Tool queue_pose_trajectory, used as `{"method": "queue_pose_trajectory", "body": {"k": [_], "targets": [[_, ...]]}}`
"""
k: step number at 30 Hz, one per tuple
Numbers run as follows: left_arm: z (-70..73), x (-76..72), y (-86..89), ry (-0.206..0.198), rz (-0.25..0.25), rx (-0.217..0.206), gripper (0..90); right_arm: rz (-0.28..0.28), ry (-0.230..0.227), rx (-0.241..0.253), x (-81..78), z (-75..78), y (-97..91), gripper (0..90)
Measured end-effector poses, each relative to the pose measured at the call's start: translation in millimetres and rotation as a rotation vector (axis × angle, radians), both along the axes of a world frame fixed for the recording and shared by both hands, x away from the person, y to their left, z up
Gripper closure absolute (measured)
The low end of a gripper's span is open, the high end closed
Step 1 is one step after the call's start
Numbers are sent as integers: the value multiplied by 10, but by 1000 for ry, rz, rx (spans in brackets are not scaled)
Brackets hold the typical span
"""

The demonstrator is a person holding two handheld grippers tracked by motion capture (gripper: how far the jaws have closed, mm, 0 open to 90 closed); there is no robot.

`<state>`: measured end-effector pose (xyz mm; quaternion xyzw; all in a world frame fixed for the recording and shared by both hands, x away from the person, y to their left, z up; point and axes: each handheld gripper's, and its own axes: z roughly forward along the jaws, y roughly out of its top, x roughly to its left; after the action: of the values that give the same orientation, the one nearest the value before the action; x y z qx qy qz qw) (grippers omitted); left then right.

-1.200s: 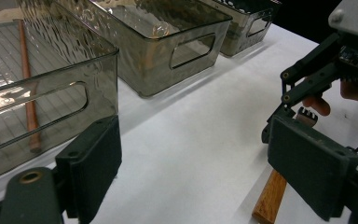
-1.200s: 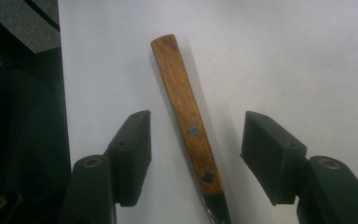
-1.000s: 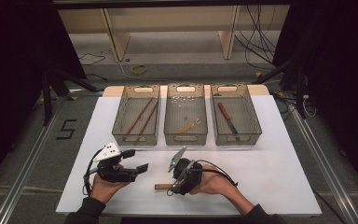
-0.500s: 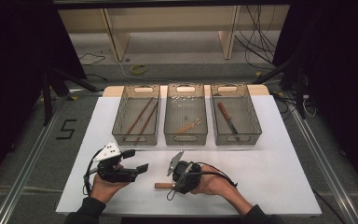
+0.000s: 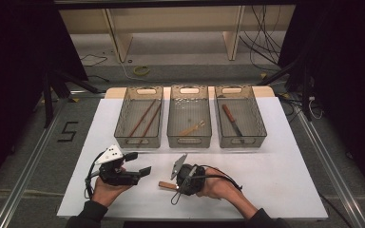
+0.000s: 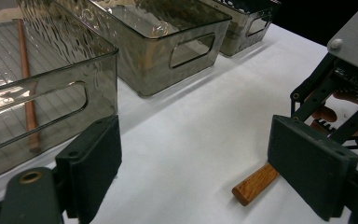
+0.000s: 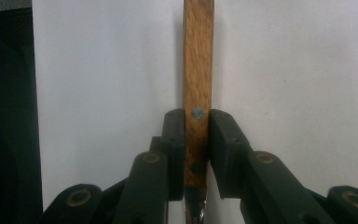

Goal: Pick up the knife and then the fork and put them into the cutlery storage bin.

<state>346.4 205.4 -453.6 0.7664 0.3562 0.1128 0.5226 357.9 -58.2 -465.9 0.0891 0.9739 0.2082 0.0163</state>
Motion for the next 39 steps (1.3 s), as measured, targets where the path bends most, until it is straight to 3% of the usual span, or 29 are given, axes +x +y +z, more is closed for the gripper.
{"method": "queue_pose_trajectory", "body": {"k": [6, 11, 39], "targets": [[-1, 2, 1, 2, -1, 2, 173, -2, 2, 31, 45, 56, -61, 774], [-2, 3, 0, 2, -1, 2, 173, -34, 1, 70, 73, 109, -113, 774], [-3, 5, 1, 3, -2, 6, 173, -115, 3, 175, 183, 298, -304, 776]]}}
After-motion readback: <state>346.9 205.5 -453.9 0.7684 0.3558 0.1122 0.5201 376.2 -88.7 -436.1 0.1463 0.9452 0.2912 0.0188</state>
